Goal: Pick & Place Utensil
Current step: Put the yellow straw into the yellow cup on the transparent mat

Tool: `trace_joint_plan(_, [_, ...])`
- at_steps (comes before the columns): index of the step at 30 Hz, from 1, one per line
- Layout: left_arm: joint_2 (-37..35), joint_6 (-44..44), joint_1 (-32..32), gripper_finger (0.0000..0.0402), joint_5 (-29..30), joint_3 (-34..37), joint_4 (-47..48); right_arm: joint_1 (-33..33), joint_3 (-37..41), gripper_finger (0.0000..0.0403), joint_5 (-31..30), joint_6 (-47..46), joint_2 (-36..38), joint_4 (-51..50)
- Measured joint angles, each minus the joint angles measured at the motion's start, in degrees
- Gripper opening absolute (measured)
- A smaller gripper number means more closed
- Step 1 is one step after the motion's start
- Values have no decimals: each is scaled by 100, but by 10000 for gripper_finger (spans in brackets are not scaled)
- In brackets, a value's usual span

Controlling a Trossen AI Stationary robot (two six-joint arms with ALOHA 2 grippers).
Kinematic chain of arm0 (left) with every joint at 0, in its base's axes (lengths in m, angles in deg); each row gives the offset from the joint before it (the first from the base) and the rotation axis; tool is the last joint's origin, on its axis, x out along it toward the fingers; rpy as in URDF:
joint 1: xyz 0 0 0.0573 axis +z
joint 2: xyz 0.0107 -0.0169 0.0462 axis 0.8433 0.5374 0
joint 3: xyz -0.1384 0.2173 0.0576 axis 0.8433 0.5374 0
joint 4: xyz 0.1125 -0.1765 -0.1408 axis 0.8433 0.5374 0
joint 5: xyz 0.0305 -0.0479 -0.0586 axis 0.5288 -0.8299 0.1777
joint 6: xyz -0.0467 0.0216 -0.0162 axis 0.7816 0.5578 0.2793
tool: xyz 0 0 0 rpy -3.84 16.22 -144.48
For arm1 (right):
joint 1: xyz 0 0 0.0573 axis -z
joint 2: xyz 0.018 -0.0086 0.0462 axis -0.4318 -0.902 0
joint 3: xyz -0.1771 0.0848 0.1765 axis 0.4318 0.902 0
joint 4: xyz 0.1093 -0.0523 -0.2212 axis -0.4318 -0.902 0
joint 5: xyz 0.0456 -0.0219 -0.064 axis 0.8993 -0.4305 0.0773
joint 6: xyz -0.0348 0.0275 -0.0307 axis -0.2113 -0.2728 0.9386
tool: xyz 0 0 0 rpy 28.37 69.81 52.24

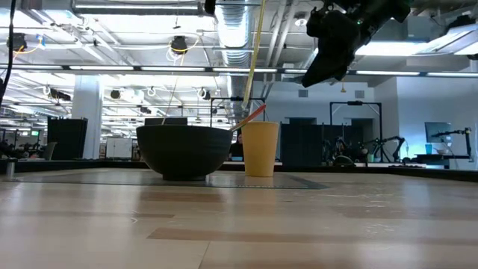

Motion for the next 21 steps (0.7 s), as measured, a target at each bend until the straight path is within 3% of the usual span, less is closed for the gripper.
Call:
trace_joint_plan(5, [-2,-759,308,10,-3,0,-232,0,0,77,-7,7,0,36])
trace_joint_plan(14, [193,-807,813,7,-1084,0,-671,1,0,77,-10,11,1,66])
trace_joint_plan(21, [755,-808,1094,6,-1158,0,-1131,11,0,77,-11,11,2,55])
